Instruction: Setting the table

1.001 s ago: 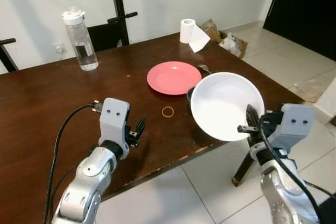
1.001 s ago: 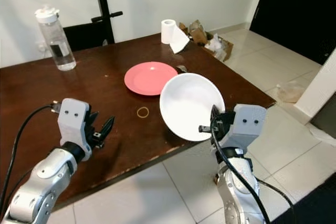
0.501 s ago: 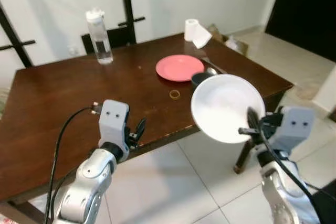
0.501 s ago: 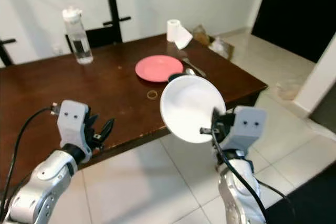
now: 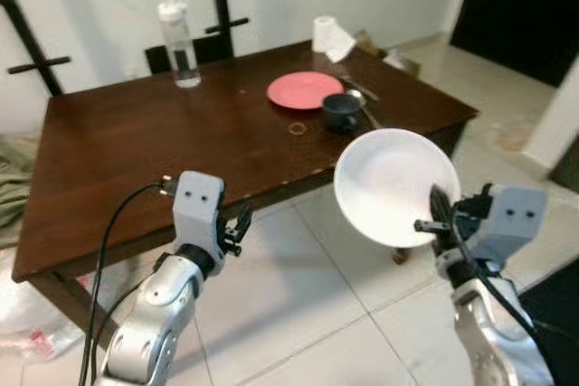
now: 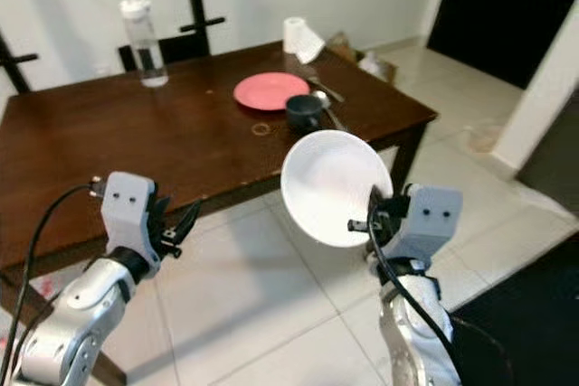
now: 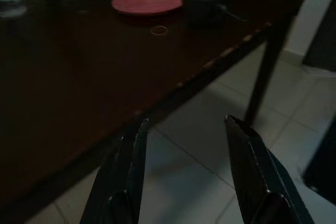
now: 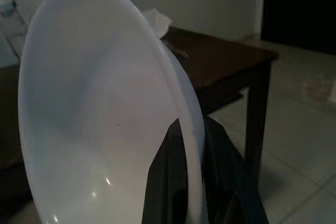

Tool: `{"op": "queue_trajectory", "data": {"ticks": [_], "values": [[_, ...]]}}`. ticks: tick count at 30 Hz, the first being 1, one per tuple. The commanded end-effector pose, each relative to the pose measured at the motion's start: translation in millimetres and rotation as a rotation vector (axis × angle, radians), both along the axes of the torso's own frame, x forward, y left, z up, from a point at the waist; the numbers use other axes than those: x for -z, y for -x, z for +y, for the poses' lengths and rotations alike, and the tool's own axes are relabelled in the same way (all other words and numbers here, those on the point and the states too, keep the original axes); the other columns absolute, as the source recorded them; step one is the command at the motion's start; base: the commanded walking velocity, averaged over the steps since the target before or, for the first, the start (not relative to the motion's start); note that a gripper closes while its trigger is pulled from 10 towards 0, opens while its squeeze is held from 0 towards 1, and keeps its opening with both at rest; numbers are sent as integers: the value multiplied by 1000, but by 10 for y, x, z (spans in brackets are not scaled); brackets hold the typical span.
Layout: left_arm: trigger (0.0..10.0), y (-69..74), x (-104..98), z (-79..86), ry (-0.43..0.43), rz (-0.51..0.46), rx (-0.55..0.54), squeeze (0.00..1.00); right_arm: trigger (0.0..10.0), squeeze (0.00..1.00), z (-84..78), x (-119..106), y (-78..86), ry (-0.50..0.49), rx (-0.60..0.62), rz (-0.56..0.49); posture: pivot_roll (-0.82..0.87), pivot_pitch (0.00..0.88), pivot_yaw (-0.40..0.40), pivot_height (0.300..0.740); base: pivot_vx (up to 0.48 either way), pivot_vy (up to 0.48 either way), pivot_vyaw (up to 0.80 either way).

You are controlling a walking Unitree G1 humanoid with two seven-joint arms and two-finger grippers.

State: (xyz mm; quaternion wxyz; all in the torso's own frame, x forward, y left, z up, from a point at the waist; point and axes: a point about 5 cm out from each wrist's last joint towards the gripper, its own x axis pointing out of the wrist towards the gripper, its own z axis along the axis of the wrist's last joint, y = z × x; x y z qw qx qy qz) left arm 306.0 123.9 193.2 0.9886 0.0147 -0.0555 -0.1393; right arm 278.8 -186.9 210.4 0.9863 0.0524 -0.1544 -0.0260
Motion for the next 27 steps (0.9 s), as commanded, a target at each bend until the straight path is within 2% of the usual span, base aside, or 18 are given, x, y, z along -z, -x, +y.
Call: {"op": "queue_trajectory", "data": {"ticks": [1, 13, 27], "values": [[10000, 9, 55, 65, -16, 17, -24, 0, 10000, 0, 42, -12, 10, 0, -16, -8, -24, 99, 119, 740, -292, 0, 0], [10000, 8, 64, 66, -14, 20, -28, 0, 10000, 0, 43, -4, 10, -1, -18, -5, -24, 101, 117, 740, -282, 0, 0], [10000, 2, 86, 65, -5, 48, -36, 0, 10000, 0, 41, 6, 15, -2, -19, 2, -24, 105, 117, 740, 0, 0, 0]]}}
